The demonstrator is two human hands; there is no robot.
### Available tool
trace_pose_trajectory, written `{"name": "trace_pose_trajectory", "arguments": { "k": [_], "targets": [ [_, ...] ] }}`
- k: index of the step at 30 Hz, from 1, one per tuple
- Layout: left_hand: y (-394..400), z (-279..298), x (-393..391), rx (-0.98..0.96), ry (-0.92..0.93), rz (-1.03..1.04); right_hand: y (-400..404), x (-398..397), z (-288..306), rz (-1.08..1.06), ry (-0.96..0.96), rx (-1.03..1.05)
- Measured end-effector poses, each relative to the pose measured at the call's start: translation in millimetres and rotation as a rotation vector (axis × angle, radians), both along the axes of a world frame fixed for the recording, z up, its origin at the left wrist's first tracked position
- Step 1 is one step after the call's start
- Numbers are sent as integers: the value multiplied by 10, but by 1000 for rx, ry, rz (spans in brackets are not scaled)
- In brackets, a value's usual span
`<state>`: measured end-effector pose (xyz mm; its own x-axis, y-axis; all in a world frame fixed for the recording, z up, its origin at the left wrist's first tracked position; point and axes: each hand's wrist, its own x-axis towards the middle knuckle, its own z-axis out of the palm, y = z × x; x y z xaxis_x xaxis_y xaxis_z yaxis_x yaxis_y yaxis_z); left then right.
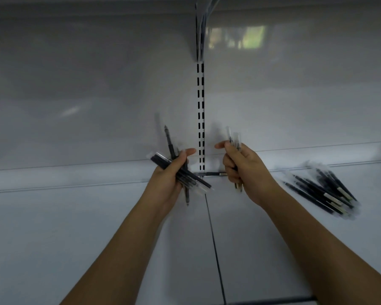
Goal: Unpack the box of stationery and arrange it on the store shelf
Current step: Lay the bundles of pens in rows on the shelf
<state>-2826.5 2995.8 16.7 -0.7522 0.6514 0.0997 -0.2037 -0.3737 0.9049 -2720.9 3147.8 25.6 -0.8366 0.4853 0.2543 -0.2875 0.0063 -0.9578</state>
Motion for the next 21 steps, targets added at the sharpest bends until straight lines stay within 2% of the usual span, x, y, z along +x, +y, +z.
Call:
{"name": "trace_pose_trajectory", "arguments": {
  "k": [5, 10, 12, 14, 18, 21],
  "targets": [
    [-38, -9, -26, 26, -7, -66, -12, 28, -4, 63, 31, 25],
    [-48, 15, -35, 39, 41, 12, 8, 12, -30, 112, -12, -28],
    [-41, 10, -40, 41, 48, 58, -3, 21, -40, 55, -88, 48],
    [-27, -2, -37, 48, 57, 91, -61, 27, -36, -50, -149, 218],
    [26, -38, 5, 38, 58, 119, -235, -31, 0, -243, -25, 375],
    [58, -92, 71, -123, 122, 97, -328, -94, -13, -278, 8, 409]
  ]
}}
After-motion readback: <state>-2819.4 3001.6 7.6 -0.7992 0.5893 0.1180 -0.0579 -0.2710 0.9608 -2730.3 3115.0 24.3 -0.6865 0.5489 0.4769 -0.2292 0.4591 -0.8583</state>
